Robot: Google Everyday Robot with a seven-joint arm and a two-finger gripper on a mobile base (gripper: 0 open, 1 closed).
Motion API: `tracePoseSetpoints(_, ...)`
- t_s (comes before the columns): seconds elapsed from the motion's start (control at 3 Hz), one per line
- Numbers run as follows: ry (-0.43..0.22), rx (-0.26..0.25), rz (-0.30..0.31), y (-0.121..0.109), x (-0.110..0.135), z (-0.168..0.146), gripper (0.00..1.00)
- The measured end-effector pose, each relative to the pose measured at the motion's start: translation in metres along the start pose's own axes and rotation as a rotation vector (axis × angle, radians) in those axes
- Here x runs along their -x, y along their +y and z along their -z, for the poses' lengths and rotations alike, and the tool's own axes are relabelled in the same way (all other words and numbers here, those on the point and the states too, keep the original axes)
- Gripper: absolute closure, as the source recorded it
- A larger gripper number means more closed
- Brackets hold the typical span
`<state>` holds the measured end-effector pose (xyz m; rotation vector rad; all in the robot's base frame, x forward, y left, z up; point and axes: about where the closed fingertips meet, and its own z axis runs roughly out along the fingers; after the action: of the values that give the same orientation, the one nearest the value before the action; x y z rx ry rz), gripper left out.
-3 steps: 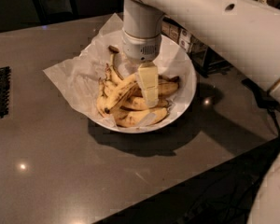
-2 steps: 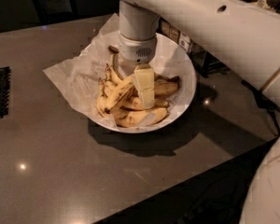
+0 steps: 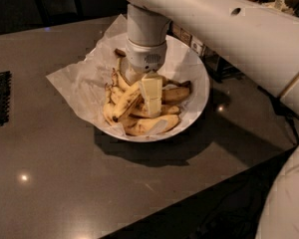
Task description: Pick banana from white bowl
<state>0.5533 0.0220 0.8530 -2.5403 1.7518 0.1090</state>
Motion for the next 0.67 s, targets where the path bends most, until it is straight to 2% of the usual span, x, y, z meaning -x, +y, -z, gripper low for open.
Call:
tracePoseSetpoints(0.33,0.016,-0.034,-0.016,-0.001,0.001,0.006,0.65)
tracePoseSetpoints(0.67,0.084,-0.108,-0.052,0.008,0.005,0.028,0.88)
